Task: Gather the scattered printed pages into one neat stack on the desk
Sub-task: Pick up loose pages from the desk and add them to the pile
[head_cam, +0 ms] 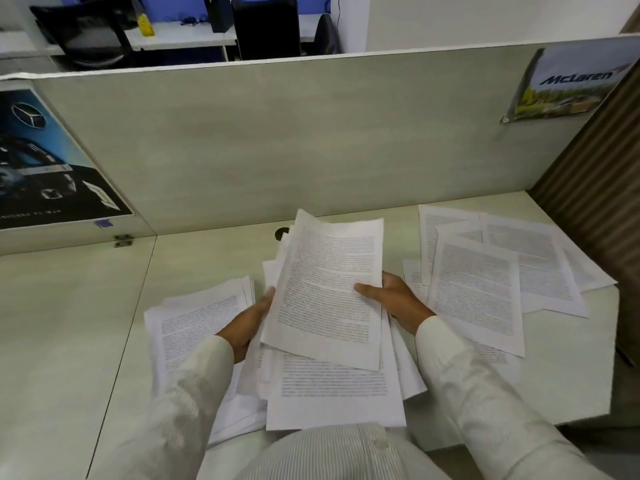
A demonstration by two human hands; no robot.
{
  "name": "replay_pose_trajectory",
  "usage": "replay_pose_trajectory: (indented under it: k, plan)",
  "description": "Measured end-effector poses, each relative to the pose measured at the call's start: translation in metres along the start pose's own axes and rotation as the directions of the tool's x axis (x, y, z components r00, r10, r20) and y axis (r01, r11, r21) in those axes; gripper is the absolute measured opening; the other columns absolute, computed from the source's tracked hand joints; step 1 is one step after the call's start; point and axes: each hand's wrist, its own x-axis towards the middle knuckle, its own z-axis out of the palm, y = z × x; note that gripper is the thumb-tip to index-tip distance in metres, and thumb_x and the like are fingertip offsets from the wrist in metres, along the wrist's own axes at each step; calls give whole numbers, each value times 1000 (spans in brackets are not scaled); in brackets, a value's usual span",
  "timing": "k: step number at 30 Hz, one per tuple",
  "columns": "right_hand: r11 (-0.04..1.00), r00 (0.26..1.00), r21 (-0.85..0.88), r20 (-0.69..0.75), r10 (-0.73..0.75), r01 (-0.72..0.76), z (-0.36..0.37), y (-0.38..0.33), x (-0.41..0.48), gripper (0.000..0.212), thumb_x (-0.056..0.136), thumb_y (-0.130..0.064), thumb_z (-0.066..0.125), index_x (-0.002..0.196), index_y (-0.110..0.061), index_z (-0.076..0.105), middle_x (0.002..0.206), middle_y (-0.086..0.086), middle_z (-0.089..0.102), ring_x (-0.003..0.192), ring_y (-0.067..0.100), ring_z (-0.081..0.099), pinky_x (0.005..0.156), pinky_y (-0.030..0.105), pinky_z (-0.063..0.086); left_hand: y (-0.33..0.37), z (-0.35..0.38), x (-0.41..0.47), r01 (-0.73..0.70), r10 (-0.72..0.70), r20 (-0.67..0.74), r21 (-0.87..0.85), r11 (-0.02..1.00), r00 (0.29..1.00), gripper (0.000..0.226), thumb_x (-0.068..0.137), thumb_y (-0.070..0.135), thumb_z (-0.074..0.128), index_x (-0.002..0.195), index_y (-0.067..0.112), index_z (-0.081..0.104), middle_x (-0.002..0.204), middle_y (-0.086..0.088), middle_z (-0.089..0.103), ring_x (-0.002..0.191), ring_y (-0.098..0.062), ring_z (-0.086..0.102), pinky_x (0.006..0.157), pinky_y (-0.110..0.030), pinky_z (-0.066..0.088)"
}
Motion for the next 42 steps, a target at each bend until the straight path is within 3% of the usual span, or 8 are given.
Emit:
replay_pose_trajectory:
  k: [3, 6, 9, 14, 18, 26, 33, 42]
  plan:
    - [1000, 1000, -14, 28, -5, 5, 9, -4, -1, 38, 87, -20, 74, 124, -22, 64, 120, -8, 69, 107, 6, 68, 93, 24, 54, 7, 4, 5, 19, -21, -29, -95, 995, 999, 56, 91, 70, 39, 122, 31, 65, 116, -7, 73, 105, -32, 70, 93, -46, 54]
    - [1000, 999, -10, 45, -12, 12, 11, -9, -2, 46, 85, -26, 76, 129, -18, 63, 125, -3, 69, 113, 14, 67, 102, 33, 50, 11, 9, 5, 24, -22, 43, -53, 998, 999, 46, 84, 39, 72, 125, 21, 64, 113, -5, 74, 100, -27, 72, 79, -37, 59]
    - [997, 999, 76, 26, -35, 33, 10, -14, -6, 43, 88, -26, 73, 128, -15, 64, 123, -2, 70, 113, 14, 67, 100, 28, 50, 13, 7, 5, 41, -47, 112, 52, 998, 993, 65, 68, 12, 77, 131, 8, 60, 118, -11, 71, 106, -31, 69, 89, -42, 55]
    - [971, 997, 225, -24, -71, 74, 15, -22, -9, 30, 92, -29, 66, 120, -19, 67, 117, 0, 73, 108, 16, 69, 92, 27, 54, 22, 16, 8, -13, 29, 166, -99, 995, 986, 57, 75, 25, 80, 128, 13, 62, 125, -14, 68, 114, -35, 65, 100, -50, 49]
    - [963, 995, 252, -63, -79, 93, 17, -31, -10, 19, 96, -30, 61, 113, -24, 68, 108, -8, 75, 100, 8, 71, 76, 16, 55, 35, 31, 8, -139, 140, 5, -88, 986, 990, 33, 90, 16, 66, 123, 12, 65, 118, -14, 71, 106, -34, 69, 94, -50, 53]
    - [978, 989, 197, -136, -49, 76, 2, -8, -14, 34, 91, -48, 63, 117, -26, 70, 114, -10, 73, 112, 9, 67, 97, 34, 49, 80, 38, -8, -525, 455, -311, -198, 828, 835, 28, 93, 10, 64, 120, 12, 64, 114, -4, 73, 105, -24, 70, 85, -36, 57]
    - [663, 973, 748, -174, 150, 31, 22, -3, -7, 75, 79, -67, 53, 133, -16, 49, 131, 11, 57, 124, 28, 55, 109, 52, 40, 124, 62, -36, -683, 617, -293, -344, 644, 730, 39, 94, 12, 62, 132, 8, 56, 120, -7, 69, 110, -23, 67, 90, -35, 56]
    - [554, 987, 822, -160, 3, 131, 44, -35, -9, 70, 86, -68, 52, 140, -24, 53, 131, 8, 65, 124, 29, 59, 109, 52, 41, 126, 82, -37, -653, 543, -363, -446, 612, 757, 37, 92, 17, 64, 128, 7, 61, 114, -5, 71, 104, -21, 69, 85, -35, 56]
